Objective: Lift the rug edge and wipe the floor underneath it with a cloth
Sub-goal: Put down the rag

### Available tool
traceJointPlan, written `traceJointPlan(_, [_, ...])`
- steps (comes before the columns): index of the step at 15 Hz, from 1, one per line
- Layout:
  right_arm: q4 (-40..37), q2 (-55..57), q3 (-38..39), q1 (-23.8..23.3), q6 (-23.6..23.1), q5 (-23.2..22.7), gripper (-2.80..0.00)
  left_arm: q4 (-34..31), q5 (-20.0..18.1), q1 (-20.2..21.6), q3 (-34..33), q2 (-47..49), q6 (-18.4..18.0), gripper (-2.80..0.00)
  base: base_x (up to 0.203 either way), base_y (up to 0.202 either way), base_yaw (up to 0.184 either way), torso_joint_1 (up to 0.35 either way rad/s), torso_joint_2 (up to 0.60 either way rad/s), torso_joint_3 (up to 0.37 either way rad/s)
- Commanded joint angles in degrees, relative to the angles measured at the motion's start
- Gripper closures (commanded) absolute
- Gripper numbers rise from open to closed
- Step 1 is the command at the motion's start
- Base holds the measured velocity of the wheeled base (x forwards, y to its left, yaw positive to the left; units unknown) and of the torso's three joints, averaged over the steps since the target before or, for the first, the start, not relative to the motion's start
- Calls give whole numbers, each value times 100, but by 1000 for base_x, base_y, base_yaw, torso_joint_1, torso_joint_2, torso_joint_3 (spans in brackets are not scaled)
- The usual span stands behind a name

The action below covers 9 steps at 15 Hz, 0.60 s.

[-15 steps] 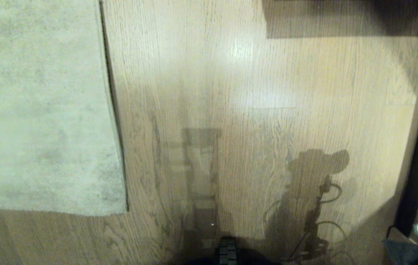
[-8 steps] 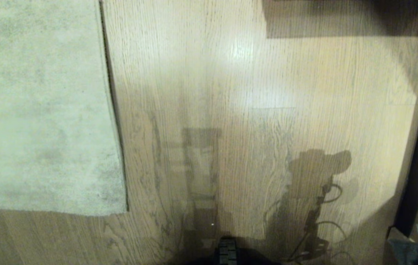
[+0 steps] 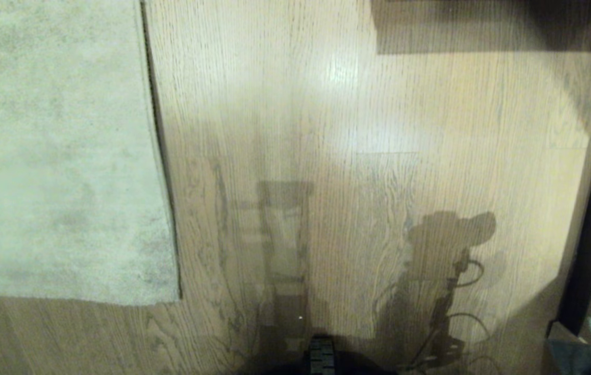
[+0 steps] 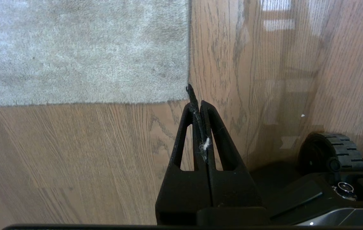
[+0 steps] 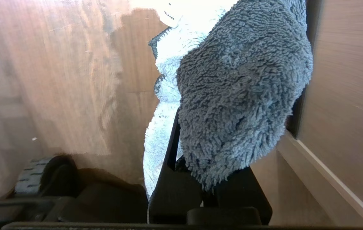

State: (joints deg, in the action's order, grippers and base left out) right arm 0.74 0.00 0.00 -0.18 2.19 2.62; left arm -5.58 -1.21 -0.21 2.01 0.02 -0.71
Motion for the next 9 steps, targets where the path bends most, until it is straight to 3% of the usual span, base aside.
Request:
traceJointPlan(1, [-11,6,0,9,-3,-124,0,-4,6,-6,10,-2,0,0,0,0,0,0,0,0])
traceJointPlan(9, [46,870,-60,38,-828,-353,0,-4,-2,3,1,-2,0,0,0,0,0,0,0,0])
